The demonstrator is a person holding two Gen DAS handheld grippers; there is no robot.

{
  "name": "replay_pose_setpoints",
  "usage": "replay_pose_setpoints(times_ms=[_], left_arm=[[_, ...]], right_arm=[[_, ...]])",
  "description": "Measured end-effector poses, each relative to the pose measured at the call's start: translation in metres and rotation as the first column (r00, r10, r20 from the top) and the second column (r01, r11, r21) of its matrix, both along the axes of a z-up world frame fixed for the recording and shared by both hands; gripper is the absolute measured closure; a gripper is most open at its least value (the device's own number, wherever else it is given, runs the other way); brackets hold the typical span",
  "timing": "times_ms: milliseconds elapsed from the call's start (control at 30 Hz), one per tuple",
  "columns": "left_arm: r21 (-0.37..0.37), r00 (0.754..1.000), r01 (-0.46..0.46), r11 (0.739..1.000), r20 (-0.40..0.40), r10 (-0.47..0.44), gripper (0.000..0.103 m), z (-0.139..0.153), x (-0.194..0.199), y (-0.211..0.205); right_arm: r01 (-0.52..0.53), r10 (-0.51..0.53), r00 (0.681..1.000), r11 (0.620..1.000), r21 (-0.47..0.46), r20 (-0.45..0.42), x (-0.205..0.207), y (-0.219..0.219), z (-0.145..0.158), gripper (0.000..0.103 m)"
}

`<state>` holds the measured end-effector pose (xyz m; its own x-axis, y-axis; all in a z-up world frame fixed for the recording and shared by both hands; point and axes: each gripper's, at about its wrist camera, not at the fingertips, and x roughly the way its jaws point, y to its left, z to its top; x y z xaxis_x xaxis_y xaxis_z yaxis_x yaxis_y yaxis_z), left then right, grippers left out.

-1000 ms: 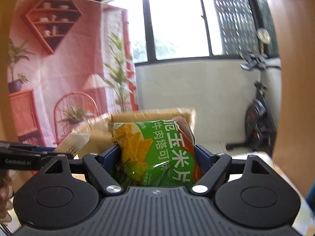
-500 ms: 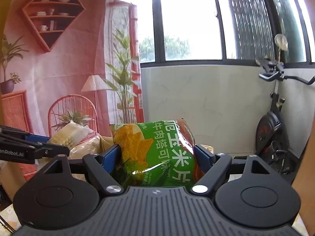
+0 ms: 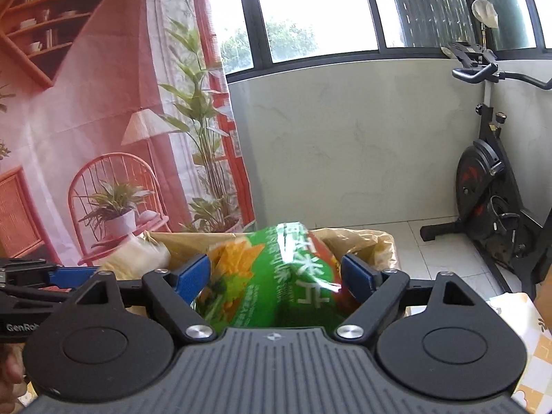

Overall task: Organize snacks
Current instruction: 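Open both grippers to drop the chip bag and cracker pack inside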

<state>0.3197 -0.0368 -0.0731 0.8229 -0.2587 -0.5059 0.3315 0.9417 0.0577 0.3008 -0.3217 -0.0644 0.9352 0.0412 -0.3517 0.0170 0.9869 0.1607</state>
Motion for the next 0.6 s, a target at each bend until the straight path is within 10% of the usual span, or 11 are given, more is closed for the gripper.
replay_pose_setpoints(times_ms=[600], left_arm=[[-0.108, 1.000, 0.030, 0.994, -0.001, -0.031, 0.041, 0.005, -0.077, 0.002]], right_arm=[[0.037, -0.039, 0.997, 0.999, 0.036, 0.063, -0.107, -0.004, -0.013, 0.015]])
